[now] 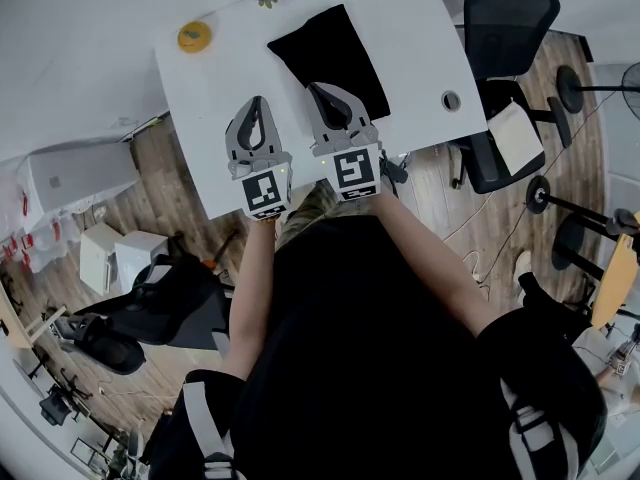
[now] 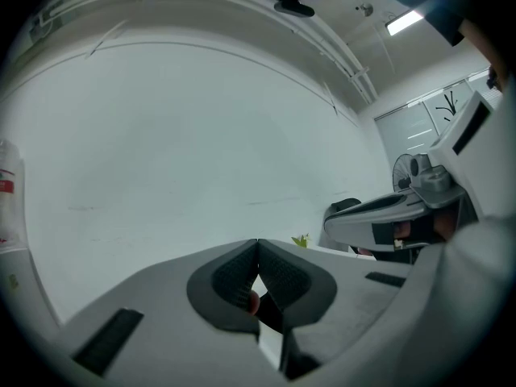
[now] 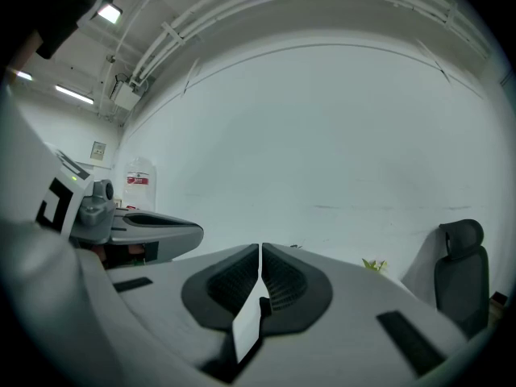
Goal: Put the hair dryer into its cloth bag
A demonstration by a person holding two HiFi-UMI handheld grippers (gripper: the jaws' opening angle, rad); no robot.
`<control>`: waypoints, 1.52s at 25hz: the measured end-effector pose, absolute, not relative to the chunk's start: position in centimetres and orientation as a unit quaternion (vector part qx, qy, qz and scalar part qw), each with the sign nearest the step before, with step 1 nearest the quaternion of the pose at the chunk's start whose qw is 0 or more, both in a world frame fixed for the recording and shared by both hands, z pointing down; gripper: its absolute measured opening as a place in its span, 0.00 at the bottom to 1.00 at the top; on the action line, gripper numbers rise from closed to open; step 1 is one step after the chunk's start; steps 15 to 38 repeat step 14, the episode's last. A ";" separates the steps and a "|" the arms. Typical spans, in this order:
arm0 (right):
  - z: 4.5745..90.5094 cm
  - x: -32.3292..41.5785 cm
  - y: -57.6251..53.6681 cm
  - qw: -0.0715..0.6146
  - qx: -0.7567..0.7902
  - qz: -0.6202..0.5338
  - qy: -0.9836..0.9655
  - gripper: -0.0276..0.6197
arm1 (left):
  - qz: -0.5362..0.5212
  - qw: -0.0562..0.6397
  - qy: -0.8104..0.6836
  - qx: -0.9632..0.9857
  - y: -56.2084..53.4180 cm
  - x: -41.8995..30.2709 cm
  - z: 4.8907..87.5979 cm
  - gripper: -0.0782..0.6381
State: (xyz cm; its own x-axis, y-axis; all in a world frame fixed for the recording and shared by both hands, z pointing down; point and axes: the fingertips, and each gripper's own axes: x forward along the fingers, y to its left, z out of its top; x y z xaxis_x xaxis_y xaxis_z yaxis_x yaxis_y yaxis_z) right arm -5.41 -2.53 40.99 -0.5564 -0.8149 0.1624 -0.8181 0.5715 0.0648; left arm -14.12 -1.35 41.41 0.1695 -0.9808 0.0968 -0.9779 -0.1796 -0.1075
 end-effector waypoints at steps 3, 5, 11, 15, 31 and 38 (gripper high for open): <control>41.3 -5.2 -2.3 0.088 0.461 0.013 -0.883 0.10 | -0.074 0.008 0.641 -0.764 -1.0 -13.9 41.7 0.14; 41.6 -5.0 -2.1 0.090 0.459 0.016 -0.884 0.10 | -0.077 0.004 0.641 -0.764 -0.8 -13.7 41.9 0.14; 42.6 -4.7 -2.0 0.097 0.449 0.023 -0.888 0.10 | -0.081 -0.004 0.645 -0.760 -0.6 -13.6 42.8 0.14; 42.8 -4.5 -2.2 0.098 0.445 0.025 -0.890 0.10 | -0.085 -0.005 0.644 -0.760 -0.7 -13.3 43.1 0.14; 42.8 -4.5 -2.2 0.098 0.445 0.025 -0.890 0.10 | -0.085 -0.005 0.644 -0.760 -0.7 -13.3 43.1 0.14; 42.8 -4.5 -2.2 0.098 0.445 0.025 -0.890 0.10 | -0.085 -0.005 0.644 -0.760 -0.7 -13.3 43.1 0.14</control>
